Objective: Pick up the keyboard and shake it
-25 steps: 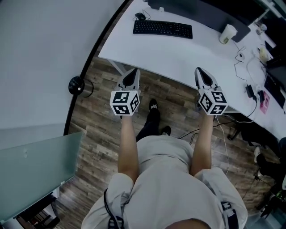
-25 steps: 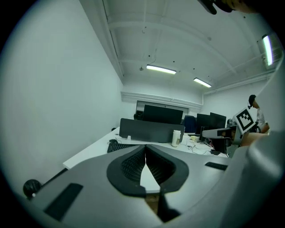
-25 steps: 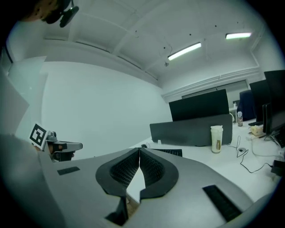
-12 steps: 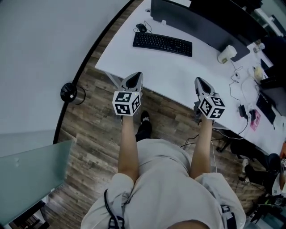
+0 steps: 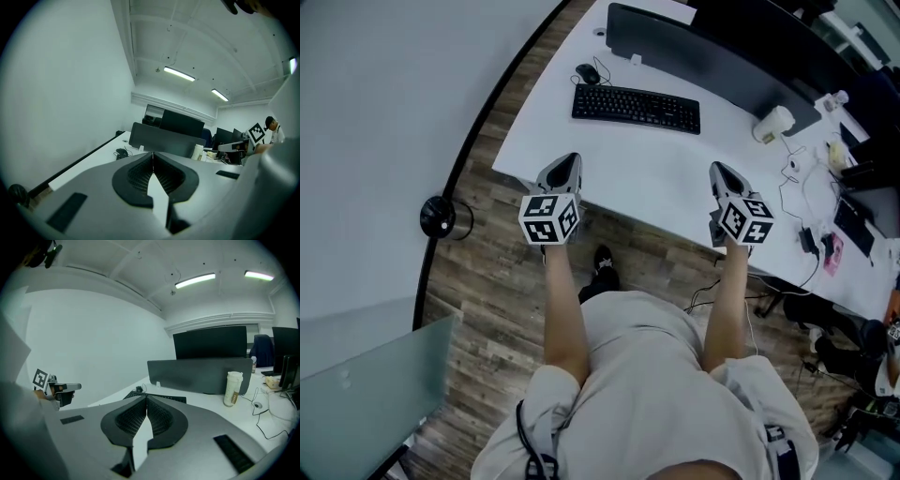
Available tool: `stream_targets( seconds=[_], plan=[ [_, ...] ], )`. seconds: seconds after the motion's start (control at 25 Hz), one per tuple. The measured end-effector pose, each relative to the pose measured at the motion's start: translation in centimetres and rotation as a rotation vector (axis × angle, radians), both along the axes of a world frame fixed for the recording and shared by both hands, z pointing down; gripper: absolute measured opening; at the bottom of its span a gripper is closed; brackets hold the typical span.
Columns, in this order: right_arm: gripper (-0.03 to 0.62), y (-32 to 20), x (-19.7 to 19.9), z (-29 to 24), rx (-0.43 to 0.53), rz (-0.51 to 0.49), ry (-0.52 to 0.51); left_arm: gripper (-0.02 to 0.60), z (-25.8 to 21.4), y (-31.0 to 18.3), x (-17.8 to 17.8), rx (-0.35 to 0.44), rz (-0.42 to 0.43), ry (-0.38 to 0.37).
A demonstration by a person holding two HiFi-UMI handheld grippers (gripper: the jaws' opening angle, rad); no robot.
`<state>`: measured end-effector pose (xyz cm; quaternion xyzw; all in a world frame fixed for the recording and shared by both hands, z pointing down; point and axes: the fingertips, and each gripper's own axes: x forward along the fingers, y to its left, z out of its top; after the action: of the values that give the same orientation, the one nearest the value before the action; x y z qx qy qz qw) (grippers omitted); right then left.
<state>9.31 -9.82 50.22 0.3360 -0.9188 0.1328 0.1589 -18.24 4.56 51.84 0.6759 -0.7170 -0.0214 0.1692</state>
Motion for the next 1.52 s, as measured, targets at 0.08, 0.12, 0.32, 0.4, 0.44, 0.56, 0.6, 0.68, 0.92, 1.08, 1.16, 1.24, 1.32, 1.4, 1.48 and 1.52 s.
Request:
stream_targets(
  seconds=[0.08,0.12,0.32,0.4,0.44,0.56,0.6,0.68,0.92,1.08,1.16,1.24,1.32,1.4,1.48,1.52],
  plan=[
    [0.040,-0.6,-0.4,0.1,0.003,0.019,-0.002,0.017,0.2,-0.5,-1.2,0.003,0.003,0.009],
    [0.040,-0.8,-0.7,0.2,0.005,0.025,0.001,0.017,0.4,-0.7,-1.8,0.004,0.006,0.014],
    [0.040,-1.0,-1.6,1.5,0.003,0.042,0.037,0.017,1.4,-0.9,-3.7,0.005,0.002,0.043],
    [0.040,-0.9,-1.8,1.6,0.000,0.057,0.033,0.017,1.7,-0.8,-4.2,0.004,0.003,0.043],
    [0.040,-1.0,-2.0,1.7,0.000,0.063,0.032,0.017,1.9,-0.7,-4.6,0.002,-0.004,0.042],
    [0.040,-1.6,-2.9,1.9,0.001,0.062,0.040,0.017,2.2,-0.9,-6.1,0.003,-0.040,0.048],
    [0.040,-1.8,-3.3,2.0,0.000,0.059,0.040,0.017,2.3,-1.0,-6.4,0.003,-0.043,0.049],
    [0.040,-2.2,-3.9,2.1,-0.007,0.056,0.032,0.017,2.5,-1.1,-7.0,-0.003,-0.044,0.047],
    [0.040,-3.5,-7.3,2.9,-0.009,0.002,0.070,0.017,2.5,-2.6,-9.5,0.000,-0.062,0.065],
    [0.040,-6.2,-8.1,2.6,-0.016,0.005,0.060,0.017,2.7,-4.7,-10.3,-0.005,-0.058,0.065],
    [0.040,-7.0,-8.5,2.7,-0.037,-0.005,0.040,0.017,3.0,-5.6,-10.9,-0.013,-0.063,0.062],
    [0.040,-7.6,-9.0,3.2,-0.055,-0.015,0.035,0.017,3.3,-6.4,-11.7,-0.021,-0.073,0.066],
    [0.038,-8.6,-9.3,4.2,-0.083,-0.010,0.037,0.017,3.7,-7.4,-12.3,-0.038,-0.070,0.064],
    [0.038,-9.8,-8.9,5.2,-0.127,0.015,0.020,0.017,4.3,-8.4,-12.6,-0.062,-0.053,0.058],
    [0.038,-10.8,-8.2,6.0,-0.168,0.040,-0.002,0.017,5.5,-9.4,-12.8,-0.094,-0.029,0.061],
    [0.038,-11.3,-7.7,6.5,-0.185,0.052,-0.011,0.017,6.3,-9.9,-12.9,-0.117,-0.011,0.061]
  ],
)
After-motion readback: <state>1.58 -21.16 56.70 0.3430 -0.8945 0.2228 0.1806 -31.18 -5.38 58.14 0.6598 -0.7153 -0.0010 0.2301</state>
